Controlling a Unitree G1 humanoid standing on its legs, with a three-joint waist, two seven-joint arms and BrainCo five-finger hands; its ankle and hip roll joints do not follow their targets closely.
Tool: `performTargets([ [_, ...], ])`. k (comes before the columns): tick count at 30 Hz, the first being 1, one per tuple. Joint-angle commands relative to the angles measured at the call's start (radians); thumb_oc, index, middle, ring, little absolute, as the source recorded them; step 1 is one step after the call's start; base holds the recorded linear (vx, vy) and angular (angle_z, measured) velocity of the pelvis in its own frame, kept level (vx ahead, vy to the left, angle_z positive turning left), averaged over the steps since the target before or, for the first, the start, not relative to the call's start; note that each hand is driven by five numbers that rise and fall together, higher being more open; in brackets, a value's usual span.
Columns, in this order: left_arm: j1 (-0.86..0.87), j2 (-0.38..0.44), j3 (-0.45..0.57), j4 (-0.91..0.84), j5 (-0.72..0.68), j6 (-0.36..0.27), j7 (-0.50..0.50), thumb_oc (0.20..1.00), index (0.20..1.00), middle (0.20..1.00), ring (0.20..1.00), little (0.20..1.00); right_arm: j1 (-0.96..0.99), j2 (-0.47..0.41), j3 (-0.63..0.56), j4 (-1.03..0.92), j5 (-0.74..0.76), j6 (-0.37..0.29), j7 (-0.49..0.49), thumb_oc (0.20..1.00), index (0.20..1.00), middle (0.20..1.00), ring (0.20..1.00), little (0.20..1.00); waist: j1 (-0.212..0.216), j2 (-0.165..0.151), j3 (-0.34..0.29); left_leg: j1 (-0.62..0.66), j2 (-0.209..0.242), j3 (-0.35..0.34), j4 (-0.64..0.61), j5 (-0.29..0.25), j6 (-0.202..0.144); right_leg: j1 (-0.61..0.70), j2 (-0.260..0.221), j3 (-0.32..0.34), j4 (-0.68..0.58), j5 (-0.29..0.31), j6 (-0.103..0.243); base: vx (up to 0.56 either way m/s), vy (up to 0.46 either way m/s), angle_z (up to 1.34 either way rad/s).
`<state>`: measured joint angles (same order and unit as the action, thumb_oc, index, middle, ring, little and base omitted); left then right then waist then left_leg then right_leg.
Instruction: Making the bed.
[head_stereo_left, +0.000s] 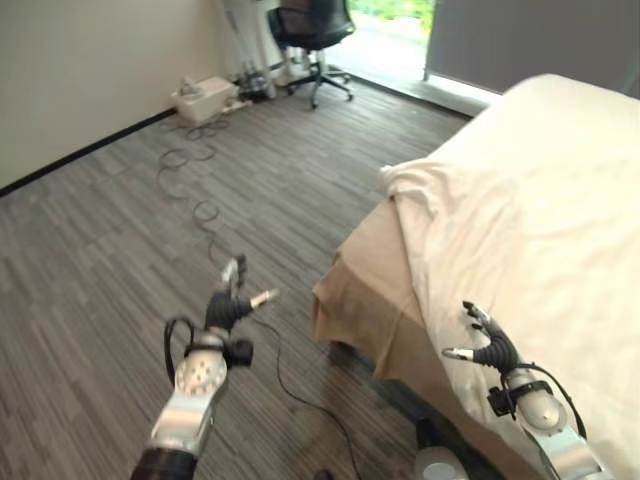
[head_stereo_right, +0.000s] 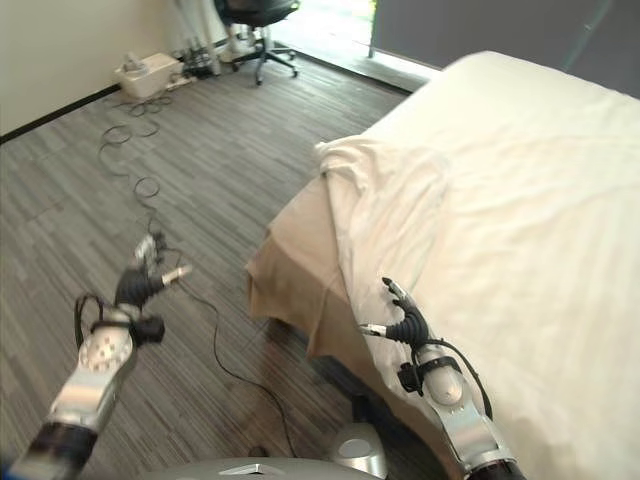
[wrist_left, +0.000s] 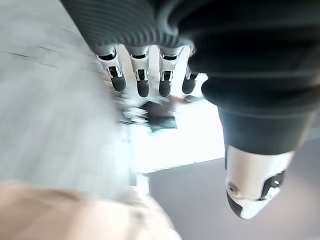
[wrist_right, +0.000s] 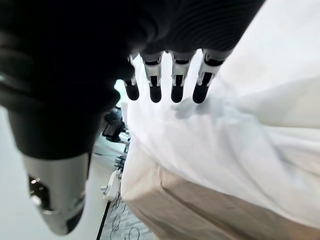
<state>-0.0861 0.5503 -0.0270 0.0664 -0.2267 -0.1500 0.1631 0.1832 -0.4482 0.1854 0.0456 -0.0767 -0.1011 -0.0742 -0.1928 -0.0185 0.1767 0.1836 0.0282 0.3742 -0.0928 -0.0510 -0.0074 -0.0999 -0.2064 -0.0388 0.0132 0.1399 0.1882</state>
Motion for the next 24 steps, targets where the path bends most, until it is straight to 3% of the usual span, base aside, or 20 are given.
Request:
performTargets([
  [1, -0.027, 0.012, 0.043, -0.028, 0.054, -0.073, 0.038, 1.000, 1.000, 1.000, 1.000, 1.000, -0.107, -0.054, -0.046, -0.068, -0.014, -0.067, -0.011, 1.000, 1.000, 1.000, 1.000, 1.000, 0.031, 0.049, 0.027, -0.029, 0.167, 0.081, 0.006, 0.078, -0.107, 0.044, -0.017, -0.287, 0.168, -0.164, -0.034, -0.02, 0.013, -1.98],
  [2, -0.019, 0.011, 0.049, -0.026, 0.061, -0.072, 0.039, 1.000, 1.000, 1.000, 1.000, 1.000, -0.108, -0.058, -0.048, -0.076, -0.026, -0.068, -0.012, 1.000, 1.000, 1.000, 1.000, 1.000, 0.030, 0.056, 0.022, -0.026, 0.173, 0.115, 0.006, 0.081, -0.106, 0.036, -0.039, -0.374, 0.189, -0.166, -0.050, 0.07, 0.026, -2.03],
  [4, -0.002, 0.004, 0.053, -0.029, 0.078, -0.068, 0.032, 1.000, 1.000, 1.000, 1.000, 1.000, -0.101, -0.061, -0.054, -0.090, -0.043, -0.072, -0.010, 1.000, 1.000, 1.000, 1.000, 1.000, 0.019, 0.061, 0.011, -0.011, 0.176, 0.134, 0.008, 0.065, -0.110, 0.015, -0.045, -0.414, 0.213, -0.181, -0.045, 0.14, -0.010, -1.54],
  [8, 0.044, -0.034, 0.076, -0.007, 0.115, -0.070, 0.017, 1.000, 1.000, 1.000, 1.000, 1.000, -0.053, -0.076, -0.107, -0.110, -0.070, -0.086, -0.017, 1.000, 1.000, 1.000, 1.000, 1.000, 0.012, 0.048, -0.016, 0.034, 0.158, 0.189, 0.021, 0.054, -0.117, 0.077, 0.000, -0.367, 0.051, -0.175, -0.051, 0.13, -0.120, -0.86],
  [10, 0.054, -0.038, 0.082, -0.007, 0.120, -0.071, 0.015, 1.000, 1.000, 1.000, 1.000, 1.000, -0.043, -0.079, -0.119, -0.117, -0.068, -0.088, -0.017, 1.000, 1.000, 1.000, 1.000, 1.000, 0.014, 0.047, -0.017, 0.043, 0.160, 0.198, 0.056, 0.038, -0.120, 0.090, 0.009, -0.350, 0.036, -0.174, -0.055, 0.13, -0.133, -1.00],
  [11, 0.067, -0.032, 0.109, -0.003, 0.160, -0.066, 0.026, 1.000, 1.000, 1.000, 1.000, 1.000, -0.015, -0.091, -0.161, -0.138, -0.056, -0.100, -0.013, 1.000, 1.000, 1.000, 1.000, 1.000, 0.012, 0.036, -0.010, 0.009, 0.203, 0.206, 0.229, 0.035, -0.149, 0.132, 0.033, -0.313, 0.000, -0.193, -0.072, 0.16, -0.205, -0.72],
  [12, 0.068, -0.030, 0.123, -0.002, 0.174, -0.063, 0.037, 1.000, 1.000, 1.000, 1.000, 1.000, 0.008, -0.094, -0.184, -0.149, -0.054, -0.102, -0.010, 1.000, 1.000, 1.000, 1.000, 1.000, 0.016, 0.030, 0.000, -0.031, 0.245, 0.196, 0.343, 0.069, -0.172, 0.154, 0.045, -0.295, -0.013, -0.204, -0.089, 0.14, -0.263, -0.54],
  [13, 0.068, -0.030, 0.137, -0.003, 0.188, -0.060, 0.052, 1.000, 1.000, 1.000, 1.000, 1.000, 0.030, -0.098, -0.204, -0.163, -0.050, -0.104, -0.009, 1.000, 1.000, 1.000, 1.000, 1.000, 0.019, 0.023, 0.016, -0.072, 0.287, 0.208, 0.443, 0.137, -0.181, 0.166, 0.052, -0.303, -0.018, -0.199, -0.112, 0.07, -0.163, -0.62],
  [14, 0.063, -0.025, 0.159, 0.000, 0.206, -0.062, 0.077, 1.000, 1.000, 1.000, 1.000, 1.000, 0.047, -0.103, -0.223, -0.162, -0.042, -0.105, -0.010, 1.000, 1.000, 1.000, 1.000, 1.000, 0.022, 0.015, 0.025, -0.097, 0.302, 0.193, 0.517, 0.178, -0.194, 0.183, 0.056, -0.291, -0.027, -0.211, -0.124, 0.09, -0.128, -0.91],
  [15, 0.056, -0.019, 0.184, 0.004, 0.246, -0.053, 0.119, 1.000, 1.000, 1.000, 1.000, 1.000, 0.081, -0.110, -0.260, -0.157, -0.045, -0.096, -0.016, 1.000, 1.000, 1.000, 1.000, 1.000, 0.028, 0.006, 0.036, -0.156, 0.287, 0.152, 0.583, 0.167, -0.186, 0.209, 0.054, -0.262, -0.037, -0.225, -0.133, 0.18, -0.042, -0.89],
  [17, 0.041, -0.015, 0.240, 0.006, 0.285, -0.045, 0.184, 1.000, 1.000, 1.000, 1.000, 1.000, 0.123, -0.113, -0.307, -0.141, -0.065, -0.083, -0.022, 1.000, 1.000, 1.000, 1.000, 1.000, 0.019, 0.015, 0.029, -0.210, 0.257, 0.187, 0.509, 0.119, -0.165, 0.233, 0.031, -0.229, -0.041, -0.233, -0.101, 0.19, 0.133, -0.53],
  [18, 0.041, -0.015, 0.239, 0.007, 0.285, -0.045, 0.185, 1.000, 1.000, 1.000, 1.000, 1.000, 0.123, -0.113, -0.308, -0.142, -0.065, -0.083, -0.021, 1.000, 1.000, 1.000, 1.000, 1.000, 0.023, 0.014, 0.028, -0.206, 0.254, 0.193, 0.504, 0.120, -0.164, 0.232, 0.028, -0.226, -0.041, -0.232, -0.099, 0.26, 0.339, -0.71],
  [19, 0.020, 0.003, 0.271, 0.008, 0.294, -0.040, 0.219, 1.000, 1.000, 1.000, 1.000, 1.000, 0.145, -0.114, -0.332, -0.122, -0.068, -0.077, -0.026, 1.000, 1.000, 1.000, 1.000, 1.000, -0.003, 0.035, 0.015, -0.203, 0.292, 0.229, 0.397, 0.111, -0.174, 0.242, 0.003, -0.209, -0.041, -0.239, -0.066, 0.21, 0.344, -0.67],
  [20, 0.009, 0.016, 0.279, 0.015, 0.293, -0.039, 0.236, 1.000, 1.000, 1.000, 1.000, 1.000, 0.147, -0.121, -0.340, -0.112, -0.064, -0.076, -0.035, 1.000, 1.000, 1.000, 1.000, 1.000, -0.013, 0.047, 0.007, -0.183, 0.297, 0.272, 0.304, 0.140, -0.162, 0.232, -0.015, -0.208, -0.033, -0.229, -0.049, 0.38, 0.606, -0.46],
  [21, -0.009, 0.049, 0.289, 0.011, 0.294, -0.030, 0.255, 1.000, 1.000, 1.000, 1.000, 1.000, 0.137, -0.139, -0.343, -0.098, -0.064, -0.072, -0.050, 1.000, 1.000, 1.000, 1.000, 1.000, -0.025, 0.074, -0.004, -0.165, 0.341, 0.251, 0.190, 0.207, -0.185, 0.232, -0.040, -0.188, -0.023, -0.231, -0.014, 0.29, 0.504, -0.21],
  [22, -0.013, 0.061, 0.290, 0.013, 0.291, -0.029, 0.259, 1.000, 1.000, 1.000, 1.000, 1.000, 0.134, -0.147, -0.340, -0.095, -0.068, -0.071, -0.051, 1.000, 1.000, 1.000, 1.000, 1.000, -0.030, 0.083, -0.007, -0.158, 0.363, 0.237, 0.152, 0.238, -0.198, 0.231, -0.052, -0.181, -0.021, -0.231, -0.002, 0.40, 0.638, -0.44],
  [23, -0.023, 0.089, 0.300, 0.004, 0.280, -0.031, 0.265, 1.000, 1.000, 1.000, 1.000, 1.000, 0.132, -0.160, -0.337, -0.094, -0.079, -0.072, -0.057, 1.000, 1.000, 1.000, 1.000, 1.000, -0.034, 0.098, -0.013, -0.155, 0.420, 0.205, 0.128, 0.283, -0.218, 0.227, -0.086, -0.162, -0.019, -0.225, 0.023, 0.24, 0.366, -0.71],
  [24, -0.024, 0.090, 0.299, 0.006, 0.279, -0.032, 0.265, 1.000, 1.000, 1.000, 1.000, 1.000, 0.132, -0.161, -0.336, -0.093, -0.080, -0.072, -0.058, 1.000, 1.000, 1.000, 1.000, 1.000, -0.036, 0.097, -0.014, -0.152, 0.418, 0.203, 0.125, 0.284, -0.223, 0.230, -0.087, -0.164, -0.016, -0.231, 0.024, 0.30, 0.488, -0.73],
])
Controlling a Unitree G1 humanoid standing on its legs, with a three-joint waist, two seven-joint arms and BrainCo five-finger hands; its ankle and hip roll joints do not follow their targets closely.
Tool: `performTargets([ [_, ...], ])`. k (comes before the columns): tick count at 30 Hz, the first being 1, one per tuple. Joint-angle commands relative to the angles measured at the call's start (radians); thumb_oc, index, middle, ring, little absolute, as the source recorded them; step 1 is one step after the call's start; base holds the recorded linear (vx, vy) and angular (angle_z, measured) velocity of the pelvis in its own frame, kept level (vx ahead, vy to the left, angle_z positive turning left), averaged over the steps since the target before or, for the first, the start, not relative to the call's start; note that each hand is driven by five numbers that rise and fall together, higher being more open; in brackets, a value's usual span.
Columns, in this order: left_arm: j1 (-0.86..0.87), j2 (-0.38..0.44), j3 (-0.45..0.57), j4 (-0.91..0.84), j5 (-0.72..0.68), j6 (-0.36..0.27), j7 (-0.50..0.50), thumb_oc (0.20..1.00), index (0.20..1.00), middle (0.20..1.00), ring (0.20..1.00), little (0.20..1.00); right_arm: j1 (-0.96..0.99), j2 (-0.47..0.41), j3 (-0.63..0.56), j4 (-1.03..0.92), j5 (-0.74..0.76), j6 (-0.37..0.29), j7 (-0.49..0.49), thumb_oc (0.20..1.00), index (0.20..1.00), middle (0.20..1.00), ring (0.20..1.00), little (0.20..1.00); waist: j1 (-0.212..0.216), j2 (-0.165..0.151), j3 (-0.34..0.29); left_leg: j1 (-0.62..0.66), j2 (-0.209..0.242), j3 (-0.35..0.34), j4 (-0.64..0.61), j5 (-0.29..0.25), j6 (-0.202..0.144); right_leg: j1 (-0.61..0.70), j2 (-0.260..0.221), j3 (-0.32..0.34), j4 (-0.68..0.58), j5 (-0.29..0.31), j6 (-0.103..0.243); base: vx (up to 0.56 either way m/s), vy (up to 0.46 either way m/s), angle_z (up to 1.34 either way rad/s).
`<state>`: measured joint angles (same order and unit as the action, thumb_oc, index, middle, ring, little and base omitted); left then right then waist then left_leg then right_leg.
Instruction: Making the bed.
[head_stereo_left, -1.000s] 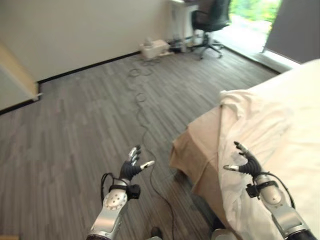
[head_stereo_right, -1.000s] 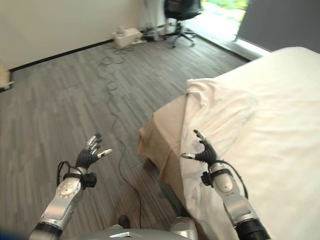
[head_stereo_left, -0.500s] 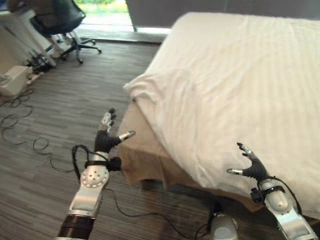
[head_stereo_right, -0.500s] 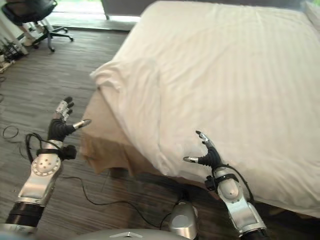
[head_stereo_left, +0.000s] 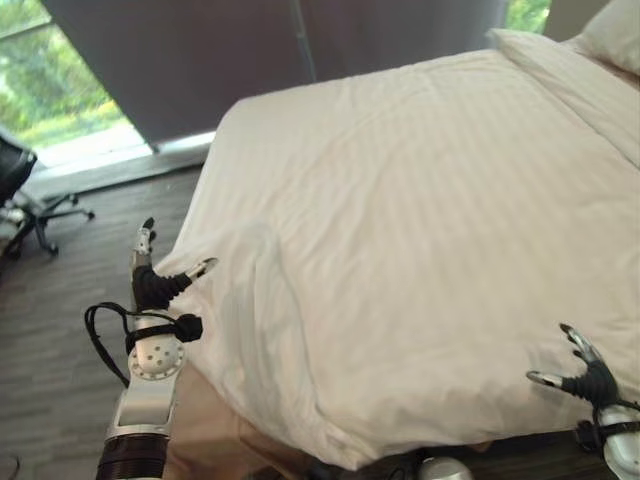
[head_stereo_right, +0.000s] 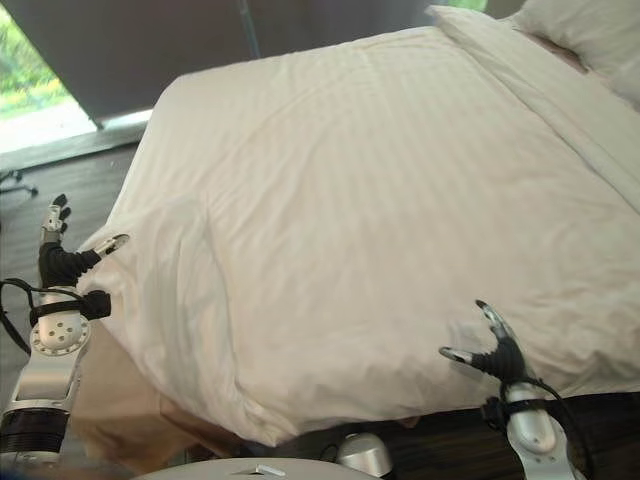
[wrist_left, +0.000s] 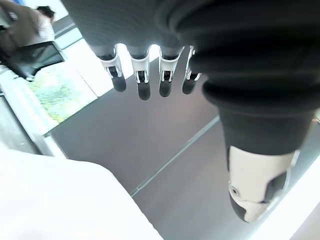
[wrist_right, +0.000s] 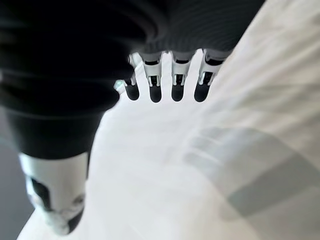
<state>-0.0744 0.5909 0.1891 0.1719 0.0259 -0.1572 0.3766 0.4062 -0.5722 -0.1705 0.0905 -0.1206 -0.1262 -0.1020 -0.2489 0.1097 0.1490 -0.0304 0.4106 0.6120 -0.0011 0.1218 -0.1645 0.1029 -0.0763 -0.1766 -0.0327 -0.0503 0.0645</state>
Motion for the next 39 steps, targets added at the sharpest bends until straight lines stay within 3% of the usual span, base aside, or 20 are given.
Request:
performTargets([
  [1, -0.053, 0.070, 0.075, -0.102, 0.006, -0.032, 0.053, 1.000, 1.000, 1.000, 1.000, 1.000, -0.092, -0.038, 0.018, -0.139, -0.034, -0.046, -0.034, 1.000, 1.000, 1.000, 1.000, 1.000, 0.011, -0.019, 0.004, 0.070, 0.087, -0.041, 0.034, 0.138, -0.080, 0.022, -0.251, -0.019, 0.035, -0.039, 0.170, 0.17, 0.232, -0.54],
  [5, -0.082, 0.079, 0.024, -0.124, -0.015, -0.042, 0.006, 1.000, 1.000, 1.000, 1.000, 1.000, -0.053, -0.005, -0.008, -0.153, -0.045, -0.042, -0.034, 1.000, 1.000, 1.000, 1.000, 1.000, 0.008, -0.018, -0.012, 0.079, 0.052, -0.048, 0.016, 0.102, -0.083, 0.051, -0.305, -0.029, 0.072, -0.034, 0.192, 0.25, 0.280, -0.12],
  [8, -0.121, 0.082, -0.017, -0.134, -0.050, -0.051, -0.031, 1.000, 1.000, 1.000, 1.000, 1.000, -0.076, 0.027, 0.019, -0.158, -0.063, -0.038, -0.022, 1.000, 1.000, 1.000, 1.000, 1.000, 0.005, -0.039, -0.007, 0.107, -0.025, -0.016, 0.003, 0.057, -0.051, 0.010, -0.346, 0.014, 0.152, 0.051, 0.193, 0.23, 0.329, 0.27],
  [9, -0.130, 0.097, -0.038, -0.137, -0.075, -0.048, -0.047, 1.000, 1.000, 1.000, 1.000, 1.000, -0.121, 0.032, 0.058, -0.153, -0.076, -0.036, -0.027, 1.000, 1.000, 1.000, 1.000, 1.000, 0.016, -0.040, 0.005, 0.139, -0.075, 0.027, -0.020, 0.024, -0.009, -0.057, -0.370, -0.019, 0.242, 0.126, 0.173, 0.15, 0.317, -0.36],
  [12, -0.112, 0.094, -0.038, -0.154, -0.092, -0.050, -0.070, 1.000, 1.000, 1.000, 1.000, 1.000, -0.149, 0.033, 0.092, -0.148, -0.089, -0.036, -0.024, 1.000, 1.000, 1.000, 1.000, 1.000, 0.020, -0.042, 0.010, 0.186, -0.131, 0.043, -0.066, -0.013, 0.005, -0.127, -0.370, -0.050, 0.312, 0.121, 0.170, 0.15, 0.337, -1.14],
  [13, -0.104, 0.070, -0.056, -0.157, -0.096, -0.054, -0.086, 1.000, 1.000, 1.000, 1.000, 1.000, -0.153, 0.042, 0.101, -0.150, -0.090, -0.036, -0.016, 1.000, 1.000, 1.000, 1.000, 1.000, -0.004, -0.045, 0.024, 0.208, -0.166, 0.033, -0.075, -0.033, 0.019, -0.182, -0.268, -0.029, 0.299, 0.076, 0.160, 0.10, 0.185, -0.76],
  [14, -0.103, 0.069, -0.054, -0.156, -0.096, -0.056, -0.086, 1.000, 1.000, 1.000, 1.000, 1.000, -0.154, 0.040, 0.102, -0.150, -0.091, -0.036, -0.015, 1.000, 1.000, 1.000, 1.000, 1.000, -0.002, -0.040, 0.024, 0.207, -0.159, 0.037, -0.074, -0.033, 0.018, -0.186, -0.261, -0.027, 0.301, 0.074, 0.156, 0.07, 0.253, -0.17],
  [16, -0.092, 0.032, -0.087, -0.144, -0.111, -0.059, -0.105, 1.000, 1.000, 1.000, 1.000, 1.000, -0.158, 0.060, 0.126, -0.140, -0.074, -0.047, -0.023, 1.000, 1.000, 1.000, 1.000, 1.000, -0.017, -0.038, 0.043, 0.218, -0.204, 0.019, -0.084, -0.071, 0.036, -0.230, -0.126, -0.051, 0.236, 0.015, 0.135, 0.05, 0.179, 0.32],
  [18, -0.097, 0.031, -0.089, -0.134, -0.112, -0.057, -0.125, 1.000, 1.000, 1.000, 1.000, 1.000, -0.160, 0.054, 0.135, -0.133, -0.072, -0.050, -0.026, 1.000, 1.000, 1.000, 1.000, 1.000, 0.000, -0.045, 0.027, 0.210, -0.226, 0.020, -0.076, -0.096, 0.046, -0.174, -0.140, -0.093, 0.157, 0.003, 0.115, 0.06, 0.017, 0.47],
  [22, -0.083, -0.019, -0.093, -0.155, -0.186, -0.076, -0.153, 1.000, 1.000, 1.000, 1.000, 1.000, -0.168, 0.031, 0.131, -0.130, -0.068, -0.051, -0.032, 1.000, 1.000, 1.000, 1.000, 1.000, 0.029, -0.068, 0.053, 0.086, -0.152, 0.052, 0.224, -0.075, -0.002, -0.073, -0.144, -0.136, 0.066, 0.003, 0.071, -0.03, -0.111, 0.40],
  [23, -0.073, -0.046, -0.103, -0.159, -0.203, -0.085, -0.152, 1.000, 1.000, 1.000, 1.000, 1.000, -0.191, 0.009, 0.132, -0.118, -0.075, -0.043, -0.037, 1.000, 1.000, 1.000, 1.000, 1.000, 0.054, -0.080, 0.068, 0.033, -0.090, 0.059, 0.345, 0.014, -0.062, -0.021, -0.147, -0.151, 0.026, -0.019, 0.058, 0.04, 0.056, 0.23],
  [27, -0.068, -0.050, -0.122, -0.160, -0.213, -0.085, -0.156, 1.000, 1.000, 1.000, 1.000, 1.000, -0.200, 0.001, 0.132, -0.104, -0.063, -0.033, -0.037, 1.000, 1.000, 1.000, 1.000, 1.000, 0.030, -0.070, 0.045, 0.068, 0.015, 0.086, 0.248, 0.031, -0.081, -0.004, -0.182, -0.151, -0.011, 0.003, 0.098, 0.12, 0.255, 0.25],
  [29, -0.058, -0.050, -0.127, -0.169, -0.212, -0.082, -0.156, 1.000, 1.000, 1.000, 1.000, 1.000, -0.192, 0.000, 0.134, -0.101, -0.056, -0.030, -0.037, 1.000, 1.000, 1.000, 1.000, 1.000, 0.032, -0.070, 0.032, 0.081, 0.012, 0.092, 0.194, 0.050, -0.066, -0.015, -0.204, -0.160, -0.007, 0.024, 0.112, 0.12, 0.376, 0.06],
  [30, -0.051, -0.053, -0.131, -0.175, -0.213, -0.076, -0.149, 1.000, 1.000, 1.000, 1.000, 1.000, -0.188, -0.003, 0.136, -0.098, -0.047, -0.025, -0.033, 1.000, 1.000, 1.000, 1.000, 1.000, 0.035, -0.062, 0.010, 0.095, 0.034, -0.036, 0.123, 0.066, -0.083, -0.029, -0.251, -0.125, -0.016, 0.054, 0.154, 0.14, 0.350, -0.16],
  [31, -0.050, -0.054, -0.132, -0.175, -0.213, -0.076, -0.149, 1.000, 1.000, 1.000, 1.000, 1.000, -0.187, -0.004, 0.136, -0.099, -0.046, -0.024, -0.033, 1.000, 1.000, 1.000, 1.000, 1.000, 0.034, -0.062, 0.008, 0.094, 0.032, -0.038, 0.119, 0.068, -0.082, -0.029, -0.253, -0.128, -0.016, 0.054, 0.155, 0.20, 0.518, -0.20],
  [33, -0.045, -0.051, -0.133, -0.177, -0.211, -0.073, -0.141, 1.000, 1.000, 1.000, 1.000, 1.000, -0.179, -0.013, 0.138, -0.106, -0.048, -0.021, -0.022, 1.000, 1.000, 1.000, 1.000, 1.000, 0.038, -0.057, -0.011, 0.110, 0.050, -0.180, 0.092, 0.091, -0.097, -0.046, -0.295, -0.073, -0.027, 0.084, 0.188, 0.18, 0.423, -0.23],
  [35, -0.052, -0.047, -0.148, -0.176, -0.198, -0.078, -0.137, 1.000, 1.000, 1.000, 1.000, 1.000, -0.179, -0.015, 0.143, -0.114, -0.046, -0.025, -0.010, 1.000, 1.000, 1.000, 1.000, 1.000, 0.041, -0.051, -0.023, 0.123, 0.052, -0.291, 0.070, 0.045, -0.097, -0.052, -0.338, -0.043, -0.013, 0.091, 0.197, 0.20, 0.528, -0.56],
  [37, -0.143, -0.026, -0.195, -0.163, -0.158, -0.063, -0.131, 1.000, 1.000, 1.000, 1.000, 1.000, -0.167, 0.001, 0.130, -0.116, -0.054, -0.025, 0.001, 1.000, 1.000, 1.000, 1.000, 1.000, 0.012, -0.054, -0.042, 0.145, 0.043, -0.239, 0.002, -0.021, -0.097, -0.056, -0.381, -0.032, 0.001, 0.124, 0.197, 0.14, 0.447, -0.51],
  [38, -0.248, 0.002, -0.243, -0.135, -0.114, -0.046, -0.119, 1.000, 1.000, 1.000, 1.000, 1.000, -0.163, 0.016, 0.136, -0.117, -0.069, -0.021, -0.011, 1.000, 1.000, 1.000, 1.000, 1.000, -0.009, -0.071, -0.044, 0.177, -0.023, -0.209, -0.067, -0.043, -0.095, -0.104, -0.422, 0.000, 0.040, 0.252, 0.197, 0.02, 0.504, -0.14],
  [39, -0.344, 0.046, -0.281, -0.088, -0.073, -0.010, -0.101, 1.000, 1.000, 1.000, 1.000, 1.000, -0.183, 0.032, 0.161, -0.113, -0.071, -0.012, -0.018, 1.000, 1.000, 1.000, 1.000, 1.000, -0.012, -0.075, -0.031, 0.215, -0.085, -0.116, -0.086, -0.079, -0.062, -0.196, -0.460, -0.064, 0.088, 0.335, 0.197, -0.02, 0.742, -0.57],
])
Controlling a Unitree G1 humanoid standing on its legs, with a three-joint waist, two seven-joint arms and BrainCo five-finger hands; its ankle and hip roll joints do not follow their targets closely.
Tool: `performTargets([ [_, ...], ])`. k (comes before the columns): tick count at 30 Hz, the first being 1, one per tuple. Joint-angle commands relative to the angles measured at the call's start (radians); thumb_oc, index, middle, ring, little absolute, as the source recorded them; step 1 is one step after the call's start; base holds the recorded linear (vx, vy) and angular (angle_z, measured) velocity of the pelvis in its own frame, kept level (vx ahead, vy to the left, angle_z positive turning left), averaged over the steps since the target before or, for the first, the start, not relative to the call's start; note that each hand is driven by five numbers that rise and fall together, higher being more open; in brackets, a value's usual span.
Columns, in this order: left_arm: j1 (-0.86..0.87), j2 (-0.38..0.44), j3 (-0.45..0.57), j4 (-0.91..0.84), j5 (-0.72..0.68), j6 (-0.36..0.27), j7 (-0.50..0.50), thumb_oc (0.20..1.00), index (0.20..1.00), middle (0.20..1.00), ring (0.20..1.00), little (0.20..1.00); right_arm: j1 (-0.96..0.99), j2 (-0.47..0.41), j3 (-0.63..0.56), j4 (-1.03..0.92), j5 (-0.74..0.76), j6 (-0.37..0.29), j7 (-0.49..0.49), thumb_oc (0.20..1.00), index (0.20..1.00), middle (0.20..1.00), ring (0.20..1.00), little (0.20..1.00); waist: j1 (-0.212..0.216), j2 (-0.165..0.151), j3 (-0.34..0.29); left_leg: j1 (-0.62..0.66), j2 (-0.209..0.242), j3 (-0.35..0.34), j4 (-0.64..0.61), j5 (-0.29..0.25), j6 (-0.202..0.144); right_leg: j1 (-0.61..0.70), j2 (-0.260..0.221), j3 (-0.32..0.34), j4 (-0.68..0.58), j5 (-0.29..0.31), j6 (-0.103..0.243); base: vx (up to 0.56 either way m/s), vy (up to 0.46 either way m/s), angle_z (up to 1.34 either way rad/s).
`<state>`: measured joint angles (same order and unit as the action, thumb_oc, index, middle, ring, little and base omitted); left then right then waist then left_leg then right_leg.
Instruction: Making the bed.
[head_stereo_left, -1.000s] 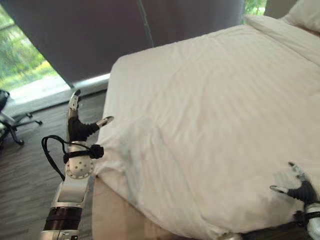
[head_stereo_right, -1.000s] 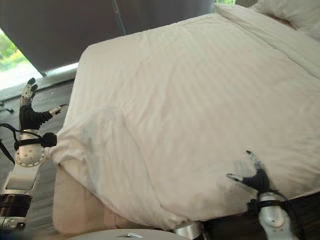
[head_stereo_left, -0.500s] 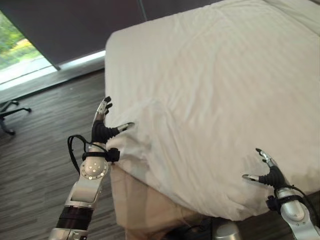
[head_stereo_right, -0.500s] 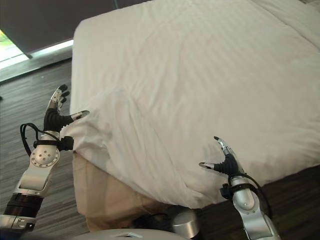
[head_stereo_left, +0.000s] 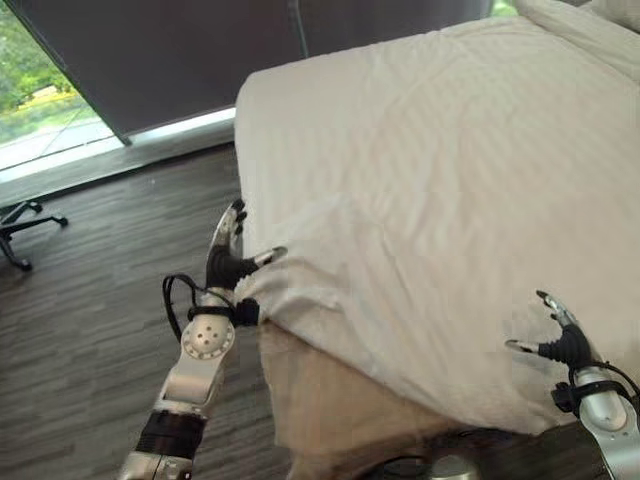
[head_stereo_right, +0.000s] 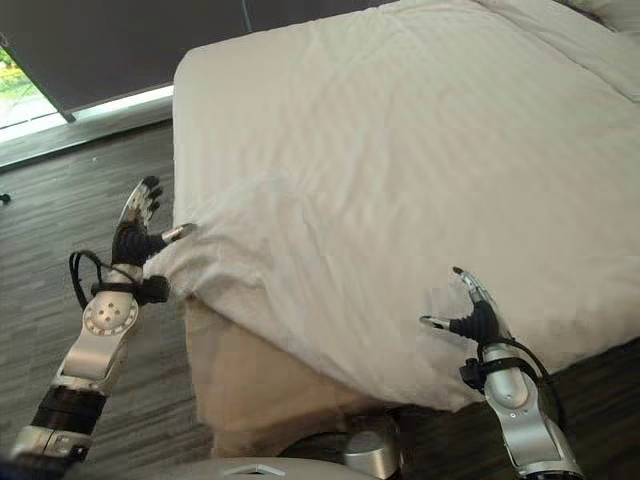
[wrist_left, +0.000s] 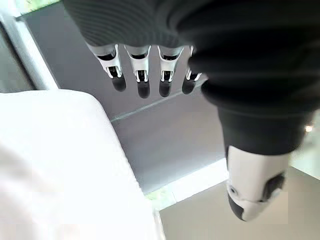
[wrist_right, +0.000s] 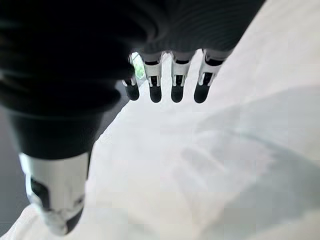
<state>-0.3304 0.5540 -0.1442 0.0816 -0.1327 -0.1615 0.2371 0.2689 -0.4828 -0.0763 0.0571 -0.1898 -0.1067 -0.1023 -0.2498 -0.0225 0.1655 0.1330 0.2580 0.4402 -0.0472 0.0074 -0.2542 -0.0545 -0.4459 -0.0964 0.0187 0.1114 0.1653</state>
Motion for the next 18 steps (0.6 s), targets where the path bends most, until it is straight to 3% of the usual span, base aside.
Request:
performTargets([
  [1, -0.115, 0.108, 0.050, 0.011, 0.102, 0.003, 0.035, 1.000, 1.000, 1.000, 1.000, 1.000, -0.058, -0.057, 0.085, -0.079, -0.002, -0.031, -0.016, 1.000, 1.000, 1.000, 1.000, 1.000, 0.002, 0.062, -0.035, 0.059, 0.032, 0.089, -0.040, 0.020, 0.051, -0.067, -0.093, -0.222, 0.076, 0.149, 0.096, -0.04, 0.704, -1.65],
  [3, -0.175, 0.135, 0.027, 0.024, 0.127, 0.020, 0.029, 1.000, 1.000, 1.000, 1.000, 1.000, -0.059, -0.051, 0.118, -0.078, -0.002, -0.031, -0.001, 1.000, 1.000, 1.000, 1.000, 1.000, -0.018, 0.068, -0.018, 0.075, -0.013, 0.110, -0.040, -0.009, 0.083, -0.097, -0.019, -0.264, 0.170, 0.080, 0.094, -0.01, 0.550, -1.85],
  [5, -0.236, 0.135, -0.006, 0.053, 0.139, 0.030, 0.026, 1.000, 1.000, 1.000, 1.000, 1.000, -0.044, -0.044, 0.134, -0.086, 0.006, -0.039, 0.014, 1.000, 1.000, 1.000, 1.000, 1.000, -0.036, 0.073, 0.001, 0.078, -0.039, 0.135, -0.040, -0.013, 0.117, -0.116, 0.085, -0.247, 0.258, -0.017, 0.088, -0.07, 0.418, -0.94],
  [6, -0.242, 0.135, -0.009, 0.057, 0.139, 0.030, 0.027, 1.000, 1.000, 1.000, 1.000, 1.000, -0.044, -0.044, 0.132, -0.088, 0.006, -0.039, 0.014, 1.000, 1.000, 1.000, 1.000, 1.000, -0.032, 0.074, 0.003, 0.082, -0.037, 0.138, -0.040, -0.016, 0.116, -0.121, 0.085, -0.242, 0.271, -0.029, 0.088, -0.06, 0.313, -0.81],
  [8, -0.289, 0.132, -0.039, 0.106, 0.142, 0.044, 0.030, 1.000, 1.000, 1.000, 1.000, 1.000, -0.024, -0.042, 0.141, -0.099, 0.019, -0.051, 0.031, 1.000, 1.000, 1.000, 1.000, 1.000, -0.043, 0.079, 0.007, 0.072, -0.068, 0.150, -0.040, -0.025, 0.148, -0.122, 0.154, -0.229, 0.353, -0.094, 0.078, -0.06, 0.279, -0.71],
  [10, -0.303, 0.133, -0.061, 0.152, 0.194, 0.074, 0.025, 1.000, 1.000, 1.000, 1.000, 1.000, 0.009, -0.036, 0.140, -0.104, 0.024, -0.059, 0.043, 1.000, 1.000, 1.000, 1.000, 1.000, -0.047, 0.077, -0.004, 0.051, -0.110, 0.174, -0.040, -0.029, 0.169, -0.086, 0.194, -0.257, 0.374, -0.130, 0.062, -0.06, 0.261, -0.48],
  [12, -0.323, 0.141, -0.066, 0.195, 0.274, 0.114, 0.020, 1.000, 1.000, 1.000, 1.000, 1.000, 0.044, -0.029, 0.130, -0.116, 0.026, -0.058, 0.052, 1.000, 1.000, 1.000, 1.000, 1.000, -0.044, 0.061, -0.036, 0.043, -0.123, 0.195, -0.040, -0.020, 0.163, 0.005, 0.217, -0.277, 0.234, -0.149, 0.035, -0.01, 0.018, -0.24],
  [13, -0.325, 0.139, -0.069, 0.197, 0.277, 0.115, 0.021, 1.000, 1.000, 1.000, 1.000, 1.000, 0.047, -0.027, 0.128, -0.120, 0.026, -0.057, 0.053, 1.000, 1.000, 1.000, 1.000, 1.000, -0.041, 0.061, -0.037, 0.044, -0.121, 0.197, -0.040, -0.018, 0.161, 0.011, 0.222, -0.278, 0.222, -0.145, 0.033, 0.04, -0.083, -0.12],
  [15, -0.354, 0.166, -0.049, 0.293, 0.360, 0.160, 0.040, 1.000, 1.000, 1.000, 1.000, 1.000, 0.064, -0.030, 0.125, -0.151, 0.029, -0.066, 0.052, 1.000, 1.000, 1.000, 1.000, 1.000, -0.019, 0.058, -0.061, 0.036, -0.107, 0.239, -0.040, 0.006, 0.139, 0.064, 0.252, -0.291, 0.057, -0.126, 0.033, 0.02, -0.136, -0.46],
  [18, -0.379, 0.174, -0.056, 0.396, 0.432, 0.185, 0.034, 1.000, 1.000, 1.000, 1.000, 1.000, 0.084, -0.052, 0.113, -0.199, 0.029, -0.083, 0.060, 1.000, 1.000, 1.000, 1.000, 1.000, -0.013, 0.056, -0.077, 0.042, -0.081, 0.273, -0.040, 0.027, 0.120, 0.103, 0.272, -0.283, -0.043, -0.107, 0.030, 0.04, -0.104, -0.76],
])
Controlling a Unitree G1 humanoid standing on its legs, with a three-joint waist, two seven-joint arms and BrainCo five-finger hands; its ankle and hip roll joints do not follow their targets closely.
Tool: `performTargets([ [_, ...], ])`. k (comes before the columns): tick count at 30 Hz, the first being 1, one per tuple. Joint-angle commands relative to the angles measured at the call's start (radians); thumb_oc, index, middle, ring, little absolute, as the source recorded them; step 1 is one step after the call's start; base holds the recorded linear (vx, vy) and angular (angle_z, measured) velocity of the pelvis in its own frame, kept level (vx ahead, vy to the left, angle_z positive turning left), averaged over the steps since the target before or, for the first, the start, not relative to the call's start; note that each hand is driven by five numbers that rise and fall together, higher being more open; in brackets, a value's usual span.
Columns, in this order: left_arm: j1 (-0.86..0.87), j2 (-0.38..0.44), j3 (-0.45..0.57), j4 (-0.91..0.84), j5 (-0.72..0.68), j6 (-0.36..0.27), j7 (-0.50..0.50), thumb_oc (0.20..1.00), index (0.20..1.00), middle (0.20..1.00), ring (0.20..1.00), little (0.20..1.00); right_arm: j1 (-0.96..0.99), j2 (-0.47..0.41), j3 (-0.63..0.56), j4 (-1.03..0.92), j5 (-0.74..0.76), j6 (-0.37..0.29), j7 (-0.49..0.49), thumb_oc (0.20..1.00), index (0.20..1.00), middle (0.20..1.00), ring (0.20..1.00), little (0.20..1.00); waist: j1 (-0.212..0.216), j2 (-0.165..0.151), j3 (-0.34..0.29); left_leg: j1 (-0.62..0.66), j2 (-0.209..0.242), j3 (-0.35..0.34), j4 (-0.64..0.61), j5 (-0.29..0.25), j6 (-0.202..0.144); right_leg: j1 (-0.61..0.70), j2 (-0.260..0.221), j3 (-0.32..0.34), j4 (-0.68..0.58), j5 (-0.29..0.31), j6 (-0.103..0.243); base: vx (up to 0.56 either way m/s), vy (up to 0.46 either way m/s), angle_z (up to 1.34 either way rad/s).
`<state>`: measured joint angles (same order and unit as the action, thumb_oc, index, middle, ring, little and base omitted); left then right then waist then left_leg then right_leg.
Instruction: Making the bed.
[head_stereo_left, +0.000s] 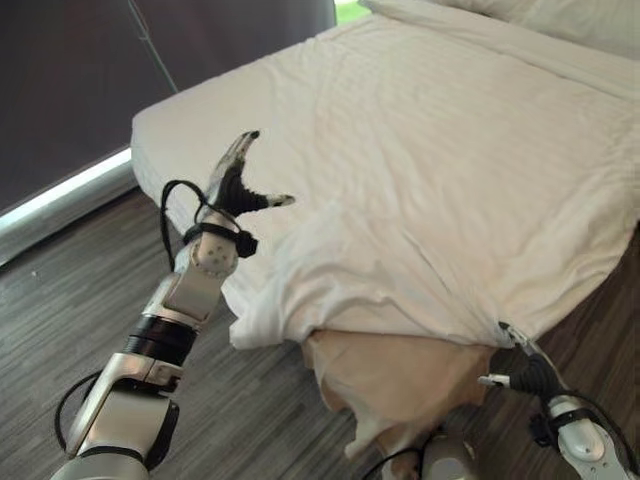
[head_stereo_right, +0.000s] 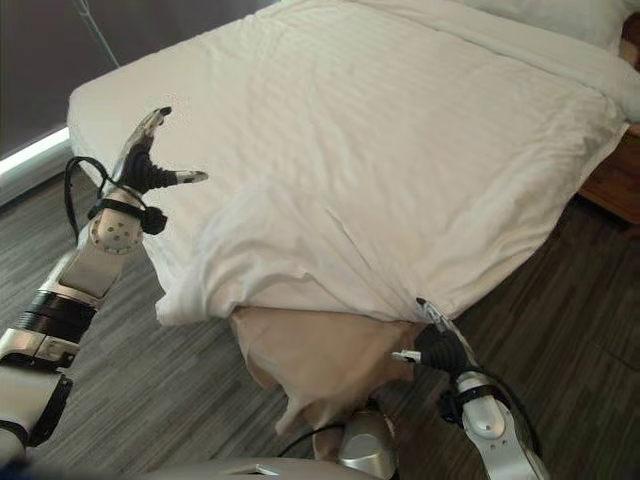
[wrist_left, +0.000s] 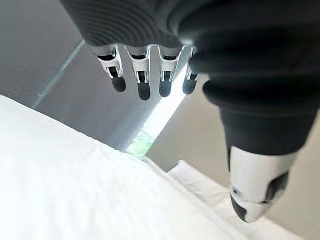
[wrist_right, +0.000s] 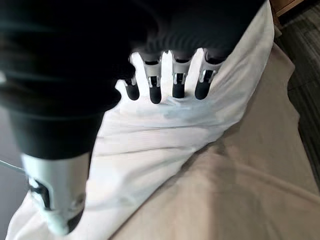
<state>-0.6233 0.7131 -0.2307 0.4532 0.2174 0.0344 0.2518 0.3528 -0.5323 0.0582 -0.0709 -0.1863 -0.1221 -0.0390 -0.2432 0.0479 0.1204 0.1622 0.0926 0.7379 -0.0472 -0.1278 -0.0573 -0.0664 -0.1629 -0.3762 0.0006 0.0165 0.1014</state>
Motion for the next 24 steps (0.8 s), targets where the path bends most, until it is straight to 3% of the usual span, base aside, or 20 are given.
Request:
performTargets([
  [1, -0.090, 0.009, 0.028, 0.046, 0.083, -0.012, 0.021, 1.000, 1.000, 1.000, 1.000, 1.000, 0.010, -0.005, -0.026, -0.082, 0.027, -0.074, -0.002, 1.000, 1.000, 1.000, 1.000, 1.000, -0.021, -0.015, -0.031, 0.017, 0.089, -0.023, -0.040, 0.167, -0.082, 0.127, -0.011, -0.004, -0.042, -0.009, 0.094, 0.02, -0.049, -0.32],
  [8, -0.050, -0.031, 0.019, 0.088, 0.050, -0.033, 0.012, 1.000, 1.000, 1.000, 1.000, 1.000, 0.044, -0.013, -0.005, -0.088, 0.023, -0.082, 0.014, 1.000, 1.000, 1.000, 1.000, 1.000, -0.025, -0.011, -0.028, 0.034, 0.102, -0.003, -0.039, 0.188, -0.095, 0.164, -0.010, 0.000, -0.078, -0.012, 0.097, 0.00, -0.041, -0.16],
  [15, -0.132, -0.075, -0.065, 0.300, 0.097, -0.022, 0.030, 1.000, 1.000, 1.000, 1.000, 1.000, 0.086, -0.037, 0.015, -0.138, 0.026, -0.126, 0.020, 1.000, 1.000, 1.000, 1.000, 1.000, -0.059, 0.006, -0.017, 0.029, 0.112, 0.025, -0.040, 0.201, -0.105, 0.144, -0.012, 0.016, -0.083, 0.001, 0.108, 0.00, -0.031, -0.06],
  [19, -0.113, -0.163, -0.109, 0.402, 0.050, -0.072, 0.032, 1.000, 1.000, 1.000, 1.000, 1.000, 0.079, -0.065, 0.049, -0.103, 0.050, -0.139, 0.019, 1.000, 1.000, 1.000, 1.000, 1.000, -0.105, 0.028, 0.012, -0.012, 0.132, 0.057, -0.040, 0.229, -0.121, 0.083, -0.015, 0.044, -0.086, 0.019, 0.119, -0.08, -0.016, -0.10],
  [24, -0.116, -0.243, -0.127, 0.497, -0.016, -0.076, 0.032, 1.000, 1.000, 1.000, 1.000, 1.000, 0.033, -0.085, 0.082, -0.041, 0.077, -0.127, 0.002, 1.000, 1.000, 1.000, 1.000, 1.000, -0.137, 0.050, 0.042, -0.085, 0.155, 0.066, -0.040, 0.250, -0.134, -0.014, -0.017, 0.074, -0.088, 0.042, 0.130, -0.12, 0.004, -0.21],
])
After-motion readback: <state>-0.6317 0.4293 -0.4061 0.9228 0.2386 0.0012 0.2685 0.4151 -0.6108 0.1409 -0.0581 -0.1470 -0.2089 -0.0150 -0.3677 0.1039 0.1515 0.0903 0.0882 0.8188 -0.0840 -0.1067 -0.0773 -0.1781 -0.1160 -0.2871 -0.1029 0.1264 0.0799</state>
